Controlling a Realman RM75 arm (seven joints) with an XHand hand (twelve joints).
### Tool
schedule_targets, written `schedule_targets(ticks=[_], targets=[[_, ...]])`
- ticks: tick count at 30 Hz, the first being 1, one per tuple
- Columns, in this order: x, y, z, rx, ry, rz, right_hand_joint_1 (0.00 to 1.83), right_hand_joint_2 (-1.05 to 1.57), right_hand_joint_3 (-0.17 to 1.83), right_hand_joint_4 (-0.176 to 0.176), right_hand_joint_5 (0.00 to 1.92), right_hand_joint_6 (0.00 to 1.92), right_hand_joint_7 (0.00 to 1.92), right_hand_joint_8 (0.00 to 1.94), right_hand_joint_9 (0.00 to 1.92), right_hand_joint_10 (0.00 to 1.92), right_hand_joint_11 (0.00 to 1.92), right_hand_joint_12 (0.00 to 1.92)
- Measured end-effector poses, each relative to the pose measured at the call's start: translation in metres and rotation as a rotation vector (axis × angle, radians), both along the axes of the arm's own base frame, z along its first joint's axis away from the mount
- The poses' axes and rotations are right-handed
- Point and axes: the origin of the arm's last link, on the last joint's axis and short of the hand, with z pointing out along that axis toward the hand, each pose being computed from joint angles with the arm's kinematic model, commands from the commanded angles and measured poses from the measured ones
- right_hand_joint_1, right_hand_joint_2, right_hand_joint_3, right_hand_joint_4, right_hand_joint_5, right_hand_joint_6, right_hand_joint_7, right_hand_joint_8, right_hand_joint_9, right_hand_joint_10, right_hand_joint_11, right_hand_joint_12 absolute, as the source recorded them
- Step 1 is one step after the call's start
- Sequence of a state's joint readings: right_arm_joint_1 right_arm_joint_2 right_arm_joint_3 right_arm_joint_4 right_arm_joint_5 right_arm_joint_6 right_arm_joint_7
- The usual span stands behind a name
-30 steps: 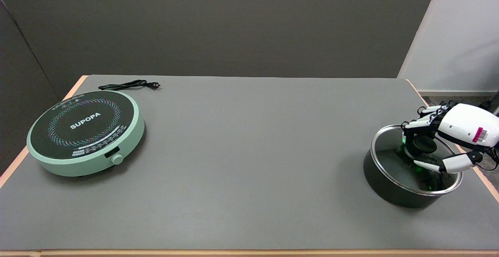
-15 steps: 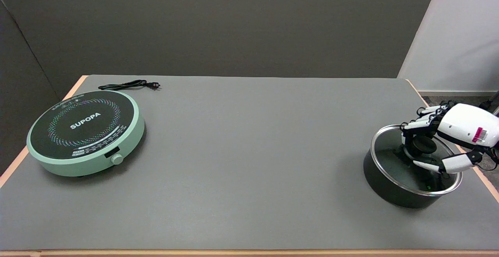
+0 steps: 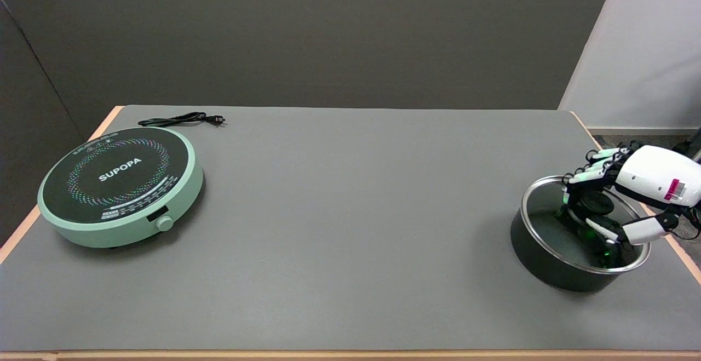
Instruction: Pick up the pot lid.
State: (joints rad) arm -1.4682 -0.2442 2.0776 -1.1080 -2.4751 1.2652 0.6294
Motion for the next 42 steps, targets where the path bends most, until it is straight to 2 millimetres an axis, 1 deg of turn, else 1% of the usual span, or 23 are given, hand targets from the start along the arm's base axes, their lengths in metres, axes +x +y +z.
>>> schedule_targets(ticks=[2,4,10,13,14,15,16,17,18,20,24,25,26,27,30,42], targets=[[0.0000,0.0001,0.0002,-0.001,0.001,0.000,0.81,0.66,0.91,0.176,0.70,0.78,0.91,0.62,0.88,0.87,0.59,1.03],[0.0000,0.0003,0.0005,-0.002,0.001,0.000,0.78,0.65,0.91,0.176,0.70,0.76,0.90,0.61,0.88,0.84,0.59,1.03],[0.0006,0.0009,0.0017,-0.006,0.003,0.002,0.78,0.65,0.91,0.176,0.70,0.76,0.90,0.60,0.87,0.83,0.58,1.02],[0.0007,0.0013,0.0024,-0.008,0.003,0.002,0.82,0.66,0.92,0.176,0.70,0.76,0.90,0.60,0.87,0.83,0.58,1.01],[0.0007,0.0014,0.0026,-0.009,0.004,0.002,0.86,0.68,0.92,0.176,0.70,0.78,0.90,0.61,0.87,0.83,0.58,1.01],[0.0007,0.0016,0.0028,-0.010,0.004,0.002,0.94,0.73,0.90,0.176,0.70,0.87,0.91,0.66,0.88,0.84,0.59,1.02],[0.0007,0.0017,0.0030,-0.010,0.005,0.002,0.93,0.72,0.92,0.176,0.70,0.85,0.91,0.66,0.88,0.85,0.59,1.01],[0.0007,0.0017,0.0031,-0.011,0.005,0.002,1.25,0.90,0.50,0.176,0.71,0.94,0.92,1.04,0.89,0.90,0.60,1.02],[0.0008,0.0017,0.0032,-0.011,0.005,0.002,1.35,0.96,0.35,0.176,0.71,0.96,0.92,1.16,0.89,0.92,0.61,1.02],[0.0011,0.0018,0.0031,-0.009,0.004,0.004,1.36,0.95,0.36,0.176,0.71,1.04,0.93,1.16,0.89,0.98,0.61,1.02],[0.0023,0.0013,0.0033,-0.009,0.003,0.010,1.36,0.94,0.39,0.176,0.71,1.10,0.93,1.16,0.88,1.08,0.62,1.03],[0.0024,0.0010,0.0033,-0.009,0.003,0.010,1.36,0.92,0.42,0.176,0.71,1.13,0.94,1.16,0.88,1.11,0.63,1.03],[0.0025,0.0009,0.0033,-0.008,0.003,0.011,1.36,0.89,0.49,0.176,0.72,1.15,0.93,1.20,0.89,1.14,0.64,1.02],[0.0025,0.0009,0.0033,-0.008,0.003,0.011,1.37,0.85,0.56,0.176,0.72,1.19,0.96,1.19,0.89,1.20,0.65,1.03],[0.0027,0.0005,0.0030,-0.005,0.003,0.011,1.37,0.84,0.61,0.176,0.68,1.26,0.94,1.25,0.86,1.33,0.66,1.04],[0.0031,-0.0006,0.0025,0.002,0.004,0.012,1.36,0.84,0.61,0.176,0.66,1.31,0.92,1.27,0.83,1.43,0.68,1.07]])
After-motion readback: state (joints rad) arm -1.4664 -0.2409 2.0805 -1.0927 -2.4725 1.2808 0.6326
